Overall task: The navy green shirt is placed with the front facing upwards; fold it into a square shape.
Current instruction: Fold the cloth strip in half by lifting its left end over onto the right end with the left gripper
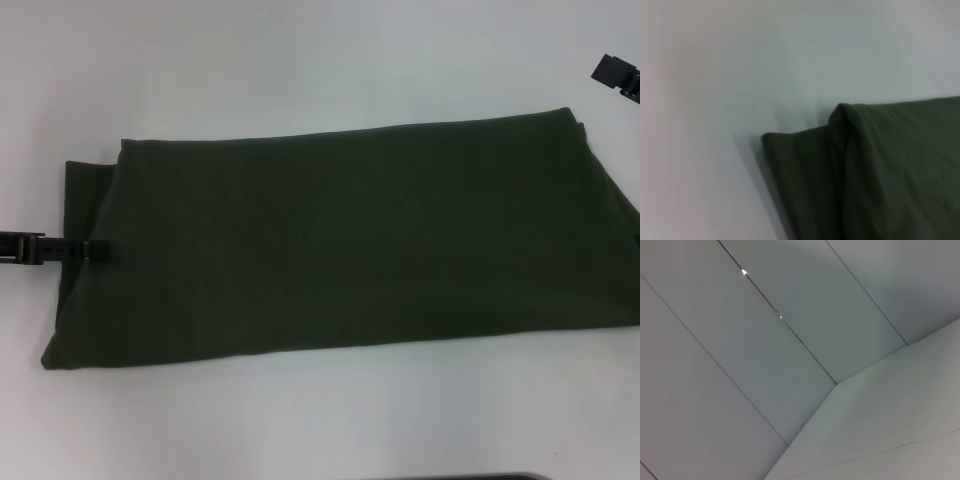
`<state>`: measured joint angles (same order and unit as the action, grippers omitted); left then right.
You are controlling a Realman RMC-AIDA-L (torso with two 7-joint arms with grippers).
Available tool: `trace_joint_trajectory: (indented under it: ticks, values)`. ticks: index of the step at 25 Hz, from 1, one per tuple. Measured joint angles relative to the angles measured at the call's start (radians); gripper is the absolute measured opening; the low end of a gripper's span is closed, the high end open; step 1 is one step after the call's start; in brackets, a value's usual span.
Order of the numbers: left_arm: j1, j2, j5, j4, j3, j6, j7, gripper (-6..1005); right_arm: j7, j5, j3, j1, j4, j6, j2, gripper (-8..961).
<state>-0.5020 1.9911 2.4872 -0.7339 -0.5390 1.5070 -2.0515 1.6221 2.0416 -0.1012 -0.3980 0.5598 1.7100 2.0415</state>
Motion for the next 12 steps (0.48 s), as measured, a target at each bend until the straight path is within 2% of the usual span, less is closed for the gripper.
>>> trace_joint_trajectory:
  ticks: [12]
  values:
    - [-0.031,0.007,-0.008,0.000,0.000,0.036,0.007,884,0.000,0.000,0.004,-0.001,-0.003,-0.002,-0.005,547]
